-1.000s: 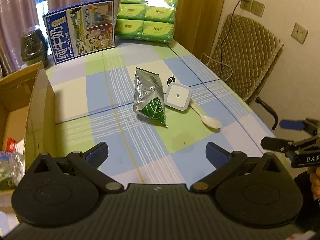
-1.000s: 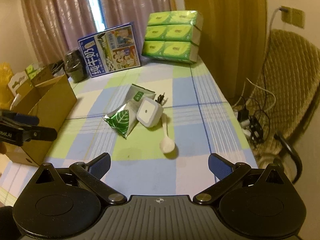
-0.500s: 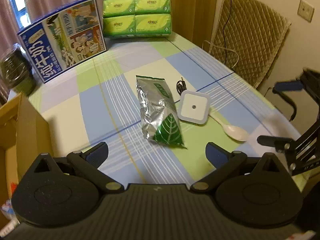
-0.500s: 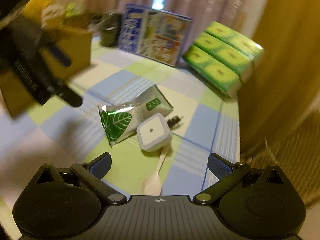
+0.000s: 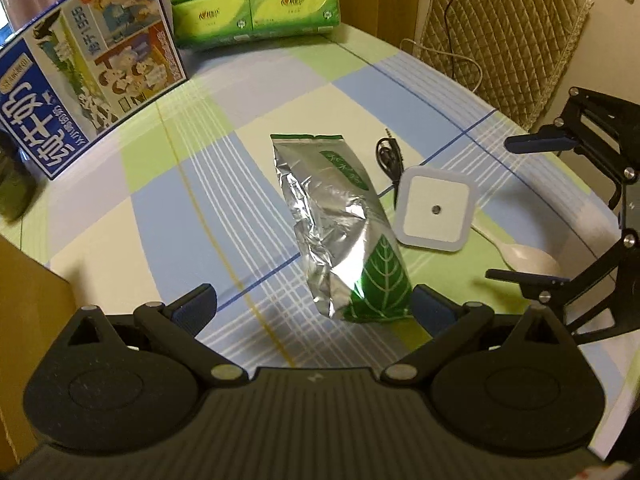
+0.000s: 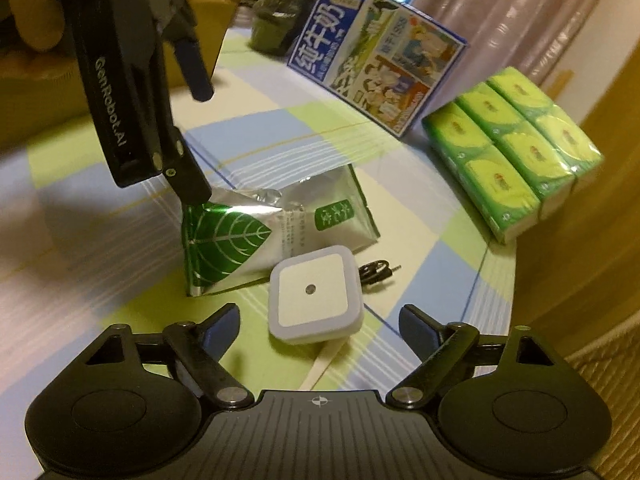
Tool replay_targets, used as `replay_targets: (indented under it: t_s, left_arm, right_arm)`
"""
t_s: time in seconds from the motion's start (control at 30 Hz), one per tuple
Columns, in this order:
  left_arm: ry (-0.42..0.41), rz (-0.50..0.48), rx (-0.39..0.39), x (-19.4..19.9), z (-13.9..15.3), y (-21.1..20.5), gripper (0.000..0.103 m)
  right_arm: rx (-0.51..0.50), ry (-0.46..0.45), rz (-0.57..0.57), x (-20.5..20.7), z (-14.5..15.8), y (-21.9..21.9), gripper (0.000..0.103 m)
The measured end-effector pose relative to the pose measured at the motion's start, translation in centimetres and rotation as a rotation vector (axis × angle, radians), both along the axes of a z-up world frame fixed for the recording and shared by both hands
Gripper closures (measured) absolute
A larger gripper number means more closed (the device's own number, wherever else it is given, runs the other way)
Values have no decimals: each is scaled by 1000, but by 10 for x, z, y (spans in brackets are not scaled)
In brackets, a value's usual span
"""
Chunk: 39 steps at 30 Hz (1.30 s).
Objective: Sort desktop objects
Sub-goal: 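Grasp the silver tea bag with the left gripper while the right grasps the white night light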
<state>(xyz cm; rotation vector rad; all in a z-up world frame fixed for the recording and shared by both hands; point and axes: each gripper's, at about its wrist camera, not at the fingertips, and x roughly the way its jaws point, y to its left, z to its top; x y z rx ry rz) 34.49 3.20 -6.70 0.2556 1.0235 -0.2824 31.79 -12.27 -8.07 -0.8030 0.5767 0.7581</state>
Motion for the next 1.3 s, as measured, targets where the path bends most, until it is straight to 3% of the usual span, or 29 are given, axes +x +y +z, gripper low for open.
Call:
replay_targets:
  t_s: [0.57, 1.1, 1.2, 1.3]
  left_arm:
    - [35, 37, -32, 24, -25, 7, 1]
    - [46, 51, -76, 47, -37, -14, 2]
    - [59, 67, -83, 59, -47, -21, 10]
    - [69, 99, -109, 70, -54, -22, 11]
  right_arm:
    - [-106, -87, 12, 13, -38, 27, 40]
    - [142, 22, -203, 34, 8, -16, 41]
    - [173, 52, -241, 38, 9, -22, 41]
    - [204, 81, -280, 43, 8, -26, 41]
